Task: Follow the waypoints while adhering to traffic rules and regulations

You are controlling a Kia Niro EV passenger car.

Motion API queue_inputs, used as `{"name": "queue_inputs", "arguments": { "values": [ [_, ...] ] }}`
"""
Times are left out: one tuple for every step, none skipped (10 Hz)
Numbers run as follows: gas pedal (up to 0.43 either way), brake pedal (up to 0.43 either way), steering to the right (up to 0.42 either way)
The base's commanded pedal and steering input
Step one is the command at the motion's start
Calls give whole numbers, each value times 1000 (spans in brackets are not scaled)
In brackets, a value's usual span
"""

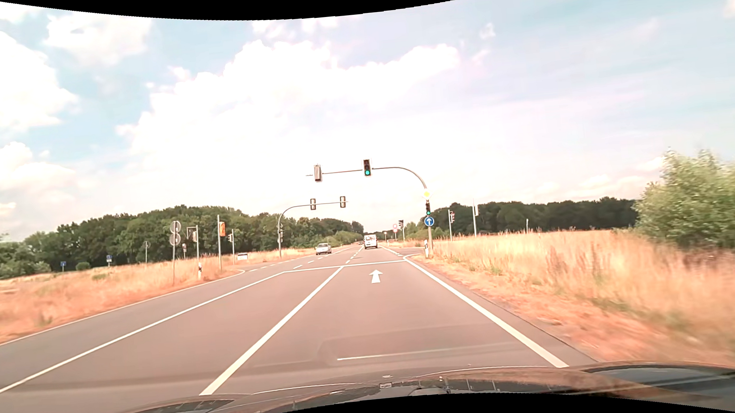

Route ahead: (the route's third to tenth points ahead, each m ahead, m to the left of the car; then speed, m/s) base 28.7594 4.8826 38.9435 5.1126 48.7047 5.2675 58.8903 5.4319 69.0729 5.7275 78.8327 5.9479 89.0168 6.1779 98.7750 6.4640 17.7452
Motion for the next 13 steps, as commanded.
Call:
{"name": "queue_inputs", "arguments": {
  "values": [
    [220, 0, -3],
    [220, 0, -3],
    [220, 0, -3],
    [220, 0, -3],
    [220, 0, -3],
    [220, 0, -3],
    [220, 0, -3],
    [220, 0, -3],
    [220, 0, -3],
    [220, 0, -3],
    [220, 0, -3],
    [220, 0, -3],
    [220, 0, -3]
  ]
}}
